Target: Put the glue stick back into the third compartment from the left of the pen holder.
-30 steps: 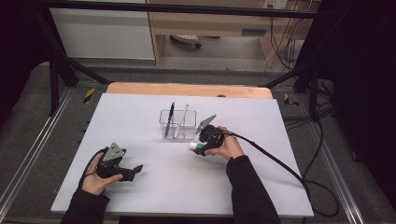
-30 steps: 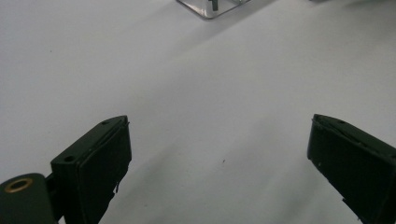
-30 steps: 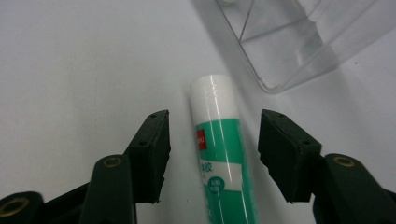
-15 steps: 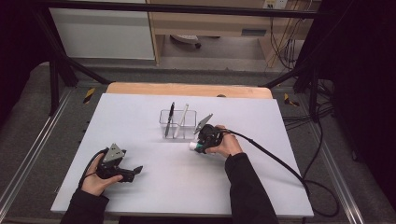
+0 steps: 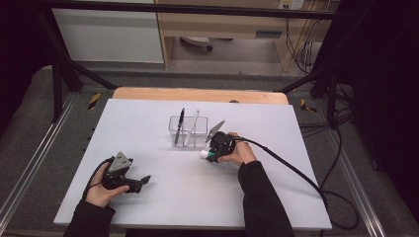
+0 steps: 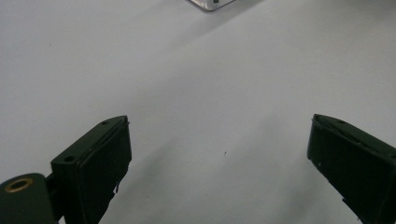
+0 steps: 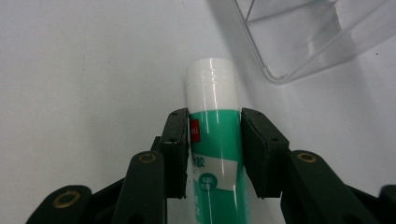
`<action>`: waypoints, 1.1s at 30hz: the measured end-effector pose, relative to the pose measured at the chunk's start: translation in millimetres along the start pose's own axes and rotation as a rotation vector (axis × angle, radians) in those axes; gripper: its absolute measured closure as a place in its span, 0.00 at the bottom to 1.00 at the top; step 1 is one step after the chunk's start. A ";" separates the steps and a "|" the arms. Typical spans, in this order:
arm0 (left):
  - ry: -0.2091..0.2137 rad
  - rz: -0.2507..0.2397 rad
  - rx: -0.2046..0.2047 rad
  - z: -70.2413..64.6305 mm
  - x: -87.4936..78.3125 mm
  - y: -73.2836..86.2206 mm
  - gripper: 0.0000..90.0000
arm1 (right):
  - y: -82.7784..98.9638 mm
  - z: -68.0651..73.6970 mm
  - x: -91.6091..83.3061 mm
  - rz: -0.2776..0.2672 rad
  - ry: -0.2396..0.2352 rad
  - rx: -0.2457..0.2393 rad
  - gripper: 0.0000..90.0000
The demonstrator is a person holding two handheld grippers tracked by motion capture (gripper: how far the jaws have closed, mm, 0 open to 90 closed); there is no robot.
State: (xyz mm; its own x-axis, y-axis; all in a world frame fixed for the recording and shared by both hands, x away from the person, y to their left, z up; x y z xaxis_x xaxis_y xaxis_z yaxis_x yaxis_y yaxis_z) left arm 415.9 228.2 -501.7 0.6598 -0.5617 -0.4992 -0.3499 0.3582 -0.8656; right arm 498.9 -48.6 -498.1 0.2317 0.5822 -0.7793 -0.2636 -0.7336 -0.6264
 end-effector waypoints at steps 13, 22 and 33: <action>0.004 0.004 0.001 -0.2 0.3 0.7 0.07 | 0.6 1.0 -0.2 0.005 0.011 -0.001 0.73; 0.001 -0.001 0.000 0.2 -0.6 -0.2 0.07 | -7.5 5.0 -14.2 -0.050 -0.001 0.043 0.74; -0.001 0.000 0.001 0.5 -1.3 -0.6 0.07 | -17.5 8.7 -29.7 -0.121 0.011 0.040 0.74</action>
State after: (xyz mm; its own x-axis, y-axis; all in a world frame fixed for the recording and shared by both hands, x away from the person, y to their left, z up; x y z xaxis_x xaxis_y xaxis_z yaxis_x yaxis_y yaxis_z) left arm 415.6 229.1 -500.5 0.6604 -0.5612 -0.4989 -0.3492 0.3587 -0.8657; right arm 488.4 -50.0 -464.2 0.2745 0.6616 -0.6978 -0.2704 -0.6432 -0.7163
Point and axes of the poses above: each handheld gripper's, and its own axes: x roughly forward along the jaws, y roughly out of its underside, z roughly to its left, the point moved 8 cm from there along x, roughly forward along the jaws, and after that the axes turned 9 degrees about -z, right-handed, at the moved point
